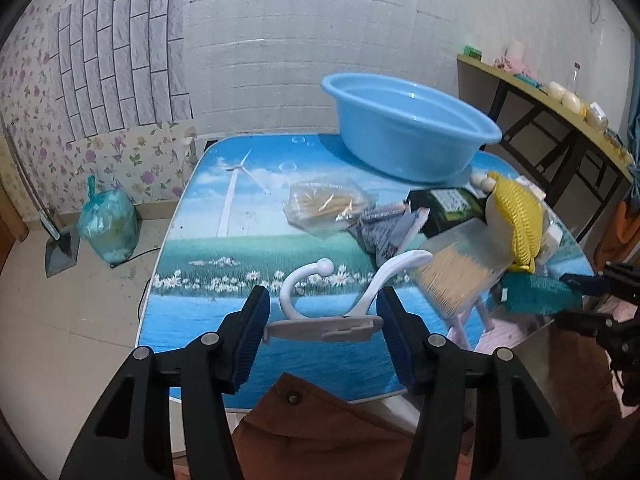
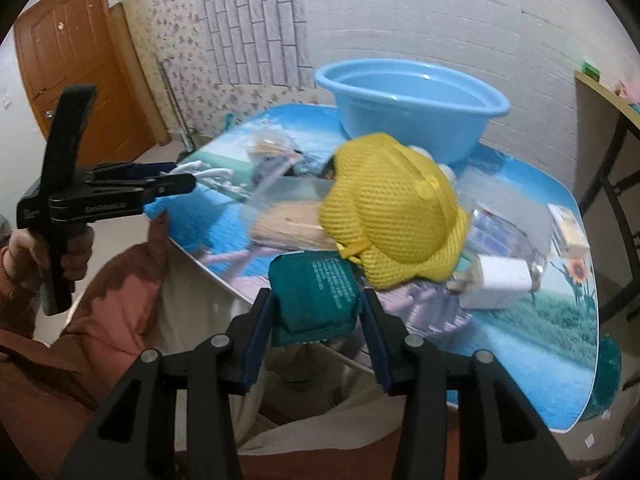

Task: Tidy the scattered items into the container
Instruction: 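Lift the white hook with the left tool while the right tool lifts the green pouch toward the basin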

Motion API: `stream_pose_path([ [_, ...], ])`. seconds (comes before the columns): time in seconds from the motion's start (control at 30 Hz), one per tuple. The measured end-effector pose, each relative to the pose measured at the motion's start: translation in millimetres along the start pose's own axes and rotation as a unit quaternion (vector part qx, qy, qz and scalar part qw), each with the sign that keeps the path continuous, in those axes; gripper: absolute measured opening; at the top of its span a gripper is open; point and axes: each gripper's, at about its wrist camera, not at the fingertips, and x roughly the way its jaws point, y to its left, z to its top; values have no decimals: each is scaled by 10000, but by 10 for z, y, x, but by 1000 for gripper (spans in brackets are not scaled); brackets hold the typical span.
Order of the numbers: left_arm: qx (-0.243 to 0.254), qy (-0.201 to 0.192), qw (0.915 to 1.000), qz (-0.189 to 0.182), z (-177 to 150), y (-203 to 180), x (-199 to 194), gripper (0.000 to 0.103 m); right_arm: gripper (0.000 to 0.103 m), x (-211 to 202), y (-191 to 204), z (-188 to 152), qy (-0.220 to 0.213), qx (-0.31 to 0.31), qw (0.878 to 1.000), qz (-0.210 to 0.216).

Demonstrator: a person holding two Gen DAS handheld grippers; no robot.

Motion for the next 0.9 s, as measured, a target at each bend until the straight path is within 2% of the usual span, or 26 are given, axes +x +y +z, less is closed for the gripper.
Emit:
stream_pose_path([
  [0.3, -120, -170, 9998, 63, 94, 30, -102, 56, 43, -217, 8, 125, -355, 57, 9992, 173],
  [0.57, -132, -188, 9996, 146, 192, 10, -107, 56, 42, -331, -48, 266, -687, 137, 9974, 151],
  [0.9, -91, -194, 9997, 89, 431, -67, -7, 56, 42, -376, -268, 474, -927, 369, 9949, -171],
])
